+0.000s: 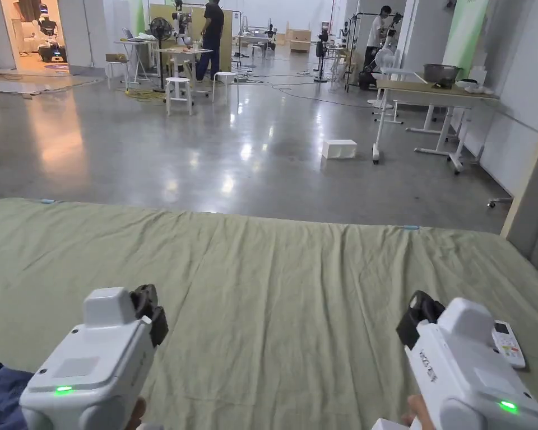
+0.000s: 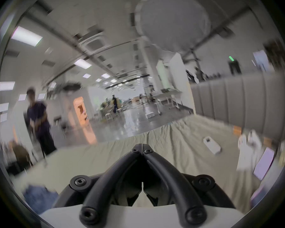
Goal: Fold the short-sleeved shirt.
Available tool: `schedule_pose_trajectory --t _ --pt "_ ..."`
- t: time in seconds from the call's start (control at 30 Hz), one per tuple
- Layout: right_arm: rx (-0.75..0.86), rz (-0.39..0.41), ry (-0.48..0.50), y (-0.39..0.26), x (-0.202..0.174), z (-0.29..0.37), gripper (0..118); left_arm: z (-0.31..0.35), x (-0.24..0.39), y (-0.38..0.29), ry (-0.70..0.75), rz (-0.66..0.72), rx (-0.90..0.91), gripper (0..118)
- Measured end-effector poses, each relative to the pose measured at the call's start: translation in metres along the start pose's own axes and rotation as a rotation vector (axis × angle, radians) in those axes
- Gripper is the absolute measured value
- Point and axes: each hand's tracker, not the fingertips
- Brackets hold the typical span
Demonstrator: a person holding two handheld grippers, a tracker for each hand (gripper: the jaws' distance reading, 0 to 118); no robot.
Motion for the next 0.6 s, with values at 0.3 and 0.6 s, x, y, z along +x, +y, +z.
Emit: schedule_pose_trajectory --t 0.3,0.6 --pt "0.102 1.377 0.028 -0.041 -0.051 -0.003 0 -0.002 0.046 -0.028 0.050 -1.120 0.025 5" --pt "0.047 0.953 0.042 -0.022 -0.042 -0.002 0 0.001 0.031 -0.020 0.025 -0.684 -0.037 5"
